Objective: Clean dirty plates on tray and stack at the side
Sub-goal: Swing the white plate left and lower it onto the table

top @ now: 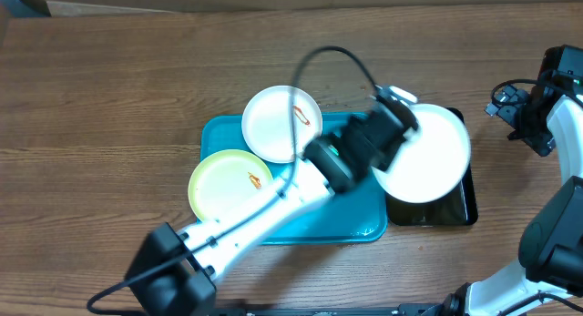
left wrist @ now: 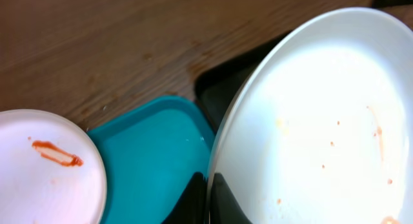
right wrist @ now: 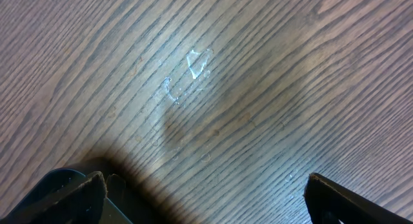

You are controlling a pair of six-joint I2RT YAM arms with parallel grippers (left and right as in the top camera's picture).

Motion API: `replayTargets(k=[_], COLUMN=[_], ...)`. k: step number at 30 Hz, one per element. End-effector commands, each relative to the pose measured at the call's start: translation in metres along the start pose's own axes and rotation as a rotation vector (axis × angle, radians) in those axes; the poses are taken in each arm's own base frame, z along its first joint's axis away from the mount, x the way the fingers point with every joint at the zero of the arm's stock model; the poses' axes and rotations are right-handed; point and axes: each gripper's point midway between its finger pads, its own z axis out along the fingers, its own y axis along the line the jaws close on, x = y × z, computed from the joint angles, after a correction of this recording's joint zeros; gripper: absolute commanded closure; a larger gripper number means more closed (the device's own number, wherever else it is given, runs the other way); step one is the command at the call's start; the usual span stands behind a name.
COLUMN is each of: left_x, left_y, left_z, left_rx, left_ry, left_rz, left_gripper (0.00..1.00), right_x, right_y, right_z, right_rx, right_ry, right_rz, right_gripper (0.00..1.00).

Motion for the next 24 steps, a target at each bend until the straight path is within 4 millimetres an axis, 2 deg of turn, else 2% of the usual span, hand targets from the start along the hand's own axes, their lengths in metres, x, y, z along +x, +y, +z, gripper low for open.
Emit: replayTargets(k=[1, 5, 9, 11, 15, 19, 21, 24], left_x=[-0.004, 0.002, 0.019, 0.035, 0.075, 0.122, 0.146, 0.176], left_y=[0.042, 0.135, 0.227, 0.28, 0.367, 0.436, 0.464, 0.489], left_z=[0.003, -0.002, -0.023, -0.038, -0.072, -0.11, -0.127, -0.144], left_rx=[0.22, 0.195, 0.179, 0.103, -0.06, -0.262, -0.37, -0.491], left_ry=[0.123, 0.175, 0.191, 0.179, 0.155, 0.137, 0.133, 0.153], left_rz=[-0.229, -0.435, -0.675, -0.788, -0.982, -1.122, -1.17, -1.222], left_gripper=[0.96, 0.96, 0.96, 0.96, 0.96, 0.96, 0.96, 0.96], right_x=[-0.002, -0.002, -0.002, -0.002, -0.002, -0.002, -0.002, -0.002], right_y=[-0.002, -0.002, -0.002, -0.002, -0.002, -0.002, -0.002, -0.002], right_z=[-0.002, -0.002, -0.002, -0.002, -0.002, -0.002, -0.002, -0.002], right_rx=[0.006, 0.006, 0.006, 0.006, 0.006, 0.006, 0.006, 0.006], right_ry=[-0.012, -0.012, -0.012, -0.012, -0.012, -0.012, -0.012, -0.012], right_rz=[0.004, 0.004, 0.004, 0.004, 0.004, 0.004, 0.004, 0.004], right_gripper=[0.0, 0.0, 0.0, 0.0, 0.0, 0.0, 0.0, 0.0])
